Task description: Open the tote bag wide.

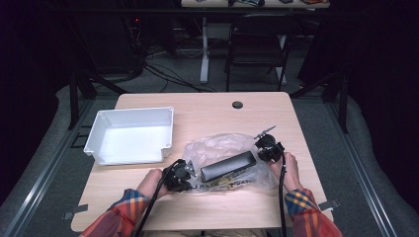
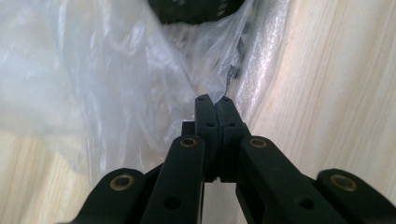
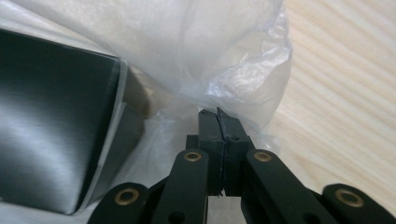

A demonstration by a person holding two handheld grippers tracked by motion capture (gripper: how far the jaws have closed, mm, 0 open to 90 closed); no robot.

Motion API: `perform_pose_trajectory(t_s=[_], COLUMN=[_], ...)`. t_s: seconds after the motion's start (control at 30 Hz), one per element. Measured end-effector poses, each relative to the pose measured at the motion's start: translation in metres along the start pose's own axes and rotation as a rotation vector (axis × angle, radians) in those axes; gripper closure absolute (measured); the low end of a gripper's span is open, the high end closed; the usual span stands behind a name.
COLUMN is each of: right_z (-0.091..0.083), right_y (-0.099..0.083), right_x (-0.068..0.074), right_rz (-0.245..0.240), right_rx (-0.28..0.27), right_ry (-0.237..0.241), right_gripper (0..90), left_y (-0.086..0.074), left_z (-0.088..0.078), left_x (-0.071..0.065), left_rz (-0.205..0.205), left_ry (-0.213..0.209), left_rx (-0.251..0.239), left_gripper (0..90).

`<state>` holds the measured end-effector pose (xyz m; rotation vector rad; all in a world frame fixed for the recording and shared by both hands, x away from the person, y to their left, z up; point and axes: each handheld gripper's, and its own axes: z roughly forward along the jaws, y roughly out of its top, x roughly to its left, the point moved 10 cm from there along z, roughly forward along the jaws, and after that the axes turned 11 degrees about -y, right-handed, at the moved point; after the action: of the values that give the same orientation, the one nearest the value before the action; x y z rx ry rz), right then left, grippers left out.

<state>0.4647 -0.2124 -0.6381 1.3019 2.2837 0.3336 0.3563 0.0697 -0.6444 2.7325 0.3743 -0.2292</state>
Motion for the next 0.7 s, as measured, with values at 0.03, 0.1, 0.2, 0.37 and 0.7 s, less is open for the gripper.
perform_pose_trajectory(t_s=[0.03, 0.1, 0.2, 0.37, 0.7], right_z=[0.000, 0.000, -0.003, -0.009, -0.015], right_y=[0.000, 0.000, 0.000, -0.003, -0.008], right_x=[0.000, 0.002, 0.004, 0.002, 0.003], right_rz=[0.000, 0.003, 0.005, 0.021, 0.015], right_rx=[0.000, 0.002, -0.007, -0.015, -0.004], right_ry=[0.000, 0.017, 0.025, 0.043, 0.063], right_gripper=[89.9, 89.8, 89.9, 89.9, 89.8], left_y=[0.000, -0.002, 0.000, 0.011, 0.026], left_z=[0.000, -0.001, -0.008, -0.031, -0.026], left_x=[0.000, 0.001, -0.002, -0.008, 0.025], left_rz=[0.000, -0.007, -0.022, -0.048, -0.220], left_ry=[0.000, 0.006, -0.006, -0.015, 0.133], left_rx=[0.000, 0.003, 0.000, -0.085, -0.085], left_gripper=[90.0, 89.4, 69.9, 48.8, 56.9])
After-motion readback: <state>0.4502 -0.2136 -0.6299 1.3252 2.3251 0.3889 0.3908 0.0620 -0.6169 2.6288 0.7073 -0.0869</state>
